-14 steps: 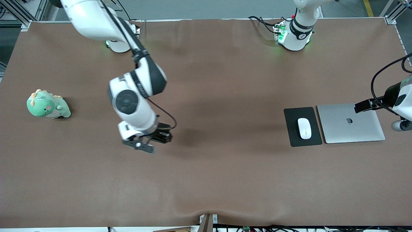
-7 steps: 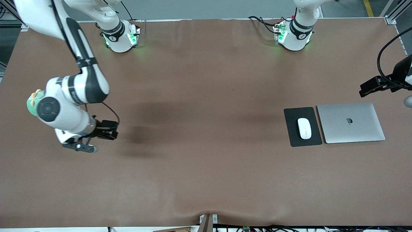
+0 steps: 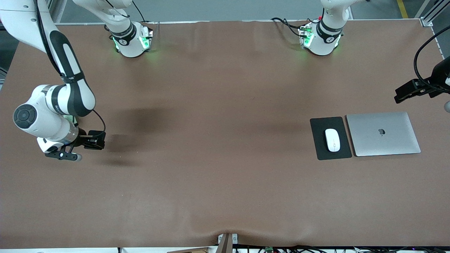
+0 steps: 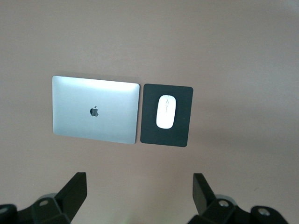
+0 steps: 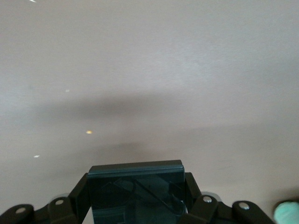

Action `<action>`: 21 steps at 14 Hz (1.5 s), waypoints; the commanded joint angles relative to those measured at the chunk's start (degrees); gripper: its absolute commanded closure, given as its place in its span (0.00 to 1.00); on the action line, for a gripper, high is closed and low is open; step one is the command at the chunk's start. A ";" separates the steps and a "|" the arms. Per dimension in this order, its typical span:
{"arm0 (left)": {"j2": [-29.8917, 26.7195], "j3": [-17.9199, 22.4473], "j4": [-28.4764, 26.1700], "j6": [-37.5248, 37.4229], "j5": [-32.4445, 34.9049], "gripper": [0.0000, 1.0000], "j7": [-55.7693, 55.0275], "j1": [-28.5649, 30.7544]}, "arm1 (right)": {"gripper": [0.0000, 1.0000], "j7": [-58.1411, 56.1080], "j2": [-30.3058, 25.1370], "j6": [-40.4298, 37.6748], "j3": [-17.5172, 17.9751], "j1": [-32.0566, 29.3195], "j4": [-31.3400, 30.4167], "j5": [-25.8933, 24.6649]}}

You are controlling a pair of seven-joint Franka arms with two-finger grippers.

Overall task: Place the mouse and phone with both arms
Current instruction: 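Carry the phone toward the plush while the left gripper withdraws, then lower the black phone beside the green plush and open the right gripper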

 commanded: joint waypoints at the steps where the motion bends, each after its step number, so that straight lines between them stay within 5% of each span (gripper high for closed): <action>1: -1.88 0.83 -1.27 1.51 -1.15 0.00 1.70 0.32 | 1.00 -6.13 1.56 2.95 1.36 -4.78 -0.61 -1.21; 3: -3.37 6.24 -3.37 2.13 -0.98 0.00 1.44 -6.49 | 1.00 -6.86 2.27 5.15 1.36 -6.28 -2.35 -1.21; 6: -7.67 21.97 -8.29 3.27 -1.15 0.00 1.53 -21.35 | 1.00 -7.03 2.27 9.64 1.36 -7.34 -6.75 -1.21; 17: -7.77 22.72 -11.56 5.29 -0.81 0.00 1.53 -21.57 | 0.97 -11.87 4.73 9.56 1.36 -10.77 -8.43 -1.21; 18: -7.77 22.72 -11.56 5.73 -0.80 0.00 1.53 -21.31 | 0.70 -11.87 5.08 9.56 1.36 -10.69 -8.43 -1.21; 19: -7.77 22.72 -11.56 6.17 -0.80 0.00 1.53 -20.96 | 0.16 -11.78 5.26 9.47 1.36 -10.68 -8.43 -1.21; 20: -7.77 22.72 -11.56 6.96 -0.80 0.00 1.53 -20.95 | 0.00 -11.43 5.52 9.29 1.36 -10.60 -8.34 -1.21; 21: -7.77 22.72 -11.56 7.40 -0.80 0.00 1.53 -20.95 | 0.00 -11.43 5.53 8.77 1.36 -10.60 -8.26 -1.21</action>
